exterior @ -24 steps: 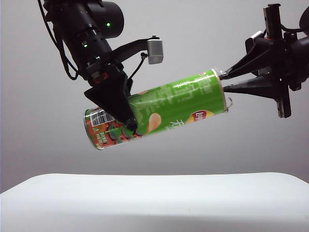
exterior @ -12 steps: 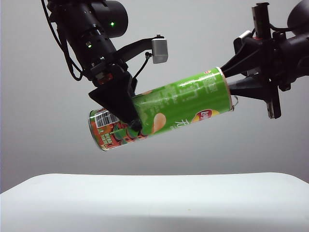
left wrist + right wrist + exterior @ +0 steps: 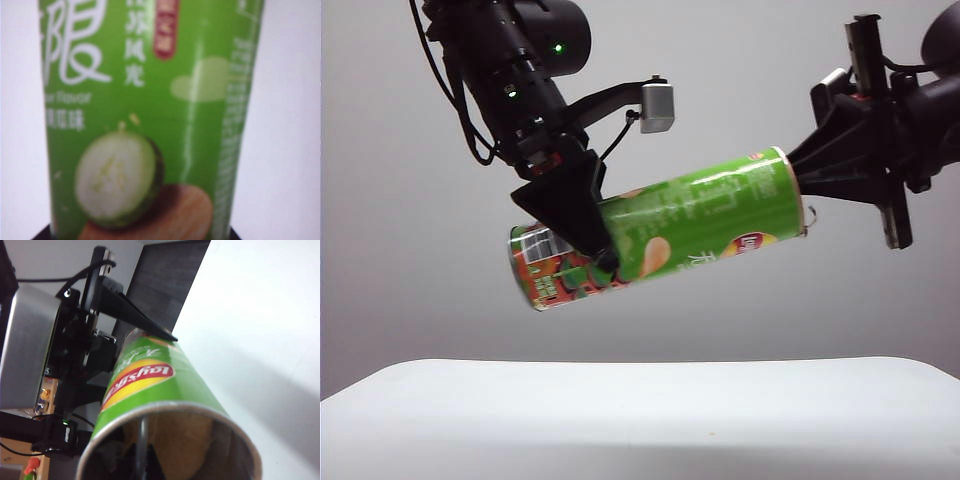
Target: Pick up the green tub of chips from the desk, pull out the transparent container with the chips inside partially, and then place the chips back on the desk.
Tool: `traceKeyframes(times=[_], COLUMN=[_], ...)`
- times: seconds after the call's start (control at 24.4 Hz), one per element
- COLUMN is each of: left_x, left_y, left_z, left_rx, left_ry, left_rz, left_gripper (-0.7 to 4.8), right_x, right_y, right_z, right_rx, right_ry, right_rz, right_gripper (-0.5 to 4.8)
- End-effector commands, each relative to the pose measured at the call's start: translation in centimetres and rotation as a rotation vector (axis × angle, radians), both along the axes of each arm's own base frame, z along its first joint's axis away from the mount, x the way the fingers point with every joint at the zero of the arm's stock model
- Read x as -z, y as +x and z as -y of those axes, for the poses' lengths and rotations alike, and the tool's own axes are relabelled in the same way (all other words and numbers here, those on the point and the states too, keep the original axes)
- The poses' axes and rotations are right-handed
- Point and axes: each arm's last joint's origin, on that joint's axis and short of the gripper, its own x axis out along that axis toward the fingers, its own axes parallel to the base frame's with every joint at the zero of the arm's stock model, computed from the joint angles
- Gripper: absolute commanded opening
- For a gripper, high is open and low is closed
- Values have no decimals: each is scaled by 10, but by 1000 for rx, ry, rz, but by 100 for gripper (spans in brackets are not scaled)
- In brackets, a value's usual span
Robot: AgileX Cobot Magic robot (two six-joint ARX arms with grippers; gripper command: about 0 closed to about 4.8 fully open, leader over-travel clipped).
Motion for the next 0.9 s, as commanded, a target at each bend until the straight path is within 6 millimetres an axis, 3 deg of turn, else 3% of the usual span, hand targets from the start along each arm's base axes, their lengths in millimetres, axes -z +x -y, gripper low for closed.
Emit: traceKeyframes(times=[0.04, 0.45, 0.61, 0.65, 0.7, 0.74, 0.9], left_x=[2, 2, 2, 2, 1, 1, 0], left_y=[-3, -5, -2, -2, -2, -1, 0], left_z=[-8, -10, -12, -12, -13, -13, -12], left_rx=[-12, -15, -22, -23, -24, -22, 2], left_ry=[49, 67, 55, 54, 53, 53, -14], left_rz=[-47, -70, -66, -63, -59, -56, -68], left_gripper=[276, 268, 268, 268, 267, 267, 267], right_x=[-4, -3, -2, -2, -2, -2, -2], right_y=[5, 7, 6, 5, 5, 4, 2], right_z=[15, 44, 44, 44, 43, 43, 37], right_rx=[58, 142, 144, 136, 108, 98, 32], right_ry=[-7, -3, -4, -1, 10, 18, 62], right_rz=[45, 50, 32, 35, 53, 47, 28], right_gripper=[-6, -6, -4, 11, 101, 144, 154])
